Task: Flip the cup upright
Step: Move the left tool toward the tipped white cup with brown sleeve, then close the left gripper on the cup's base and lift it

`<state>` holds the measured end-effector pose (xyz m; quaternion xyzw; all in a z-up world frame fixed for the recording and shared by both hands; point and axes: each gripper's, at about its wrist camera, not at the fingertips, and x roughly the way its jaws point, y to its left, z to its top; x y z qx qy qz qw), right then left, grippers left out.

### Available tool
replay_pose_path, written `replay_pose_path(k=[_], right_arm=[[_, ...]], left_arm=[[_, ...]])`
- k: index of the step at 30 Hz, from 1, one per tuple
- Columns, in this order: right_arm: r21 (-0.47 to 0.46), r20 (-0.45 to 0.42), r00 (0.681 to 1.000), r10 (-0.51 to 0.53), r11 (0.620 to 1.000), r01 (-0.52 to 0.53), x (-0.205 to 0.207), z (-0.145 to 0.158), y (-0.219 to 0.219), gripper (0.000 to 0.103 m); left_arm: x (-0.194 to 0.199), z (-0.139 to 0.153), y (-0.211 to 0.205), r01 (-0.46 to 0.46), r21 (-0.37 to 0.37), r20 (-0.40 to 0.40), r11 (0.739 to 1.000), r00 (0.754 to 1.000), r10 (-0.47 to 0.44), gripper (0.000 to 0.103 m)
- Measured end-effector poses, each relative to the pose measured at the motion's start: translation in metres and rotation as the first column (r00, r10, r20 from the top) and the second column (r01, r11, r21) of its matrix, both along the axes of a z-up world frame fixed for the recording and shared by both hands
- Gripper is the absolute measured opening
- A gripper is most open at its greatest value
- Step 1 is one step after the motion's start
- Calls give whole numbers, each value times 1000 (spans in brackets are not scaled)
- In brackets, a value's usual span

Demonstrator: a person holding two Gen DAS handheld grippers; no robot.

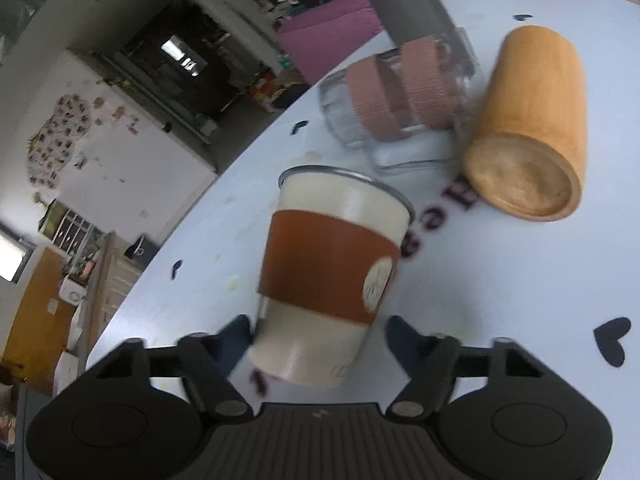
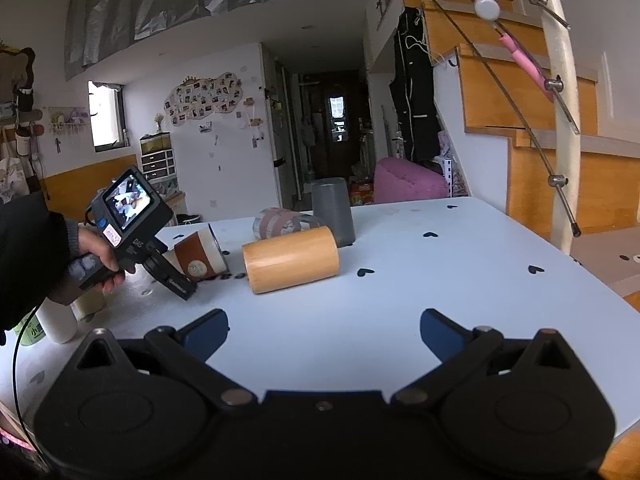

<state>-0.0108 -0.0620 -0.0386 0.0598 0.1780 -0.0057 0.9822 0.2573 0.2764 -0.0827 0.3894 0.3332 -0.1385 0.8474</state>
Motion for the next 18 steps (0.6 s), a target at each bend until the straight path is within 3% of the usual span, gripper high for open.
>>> replay_pose_path(k=[1, 3, 9, 15, 18], right_arm=[[3, -1, 1000, 0, 1000, 0, 0, 0, -1, 103], [11, -2, 1000, 4, 1000, -4, 1, -1, -1, 103], [25, -3, 999, 37, 999, -37, 4, -3, 1, 103], [34, -6, 999, 44, 998, -43, 6, -5, 1, 103], [32, -8, 999, 44, 999, -43, 6, -5, 2, 103]], left_arm=[[-2, 2, 1, -8, -5, -1, 1000, 1000, 8, 59], [-7, 6, 4, -12, -25, -14, 1000, 1000, 11, 57], [-22, 10, 12, -23, -80, -29, 997, 999, 20, 56], [-10, 17, 16, -124, -169, -72, 978, 991, 113, 58], [0, 11, 15, -175, -158, -71, 972, 984, 165, 62]])
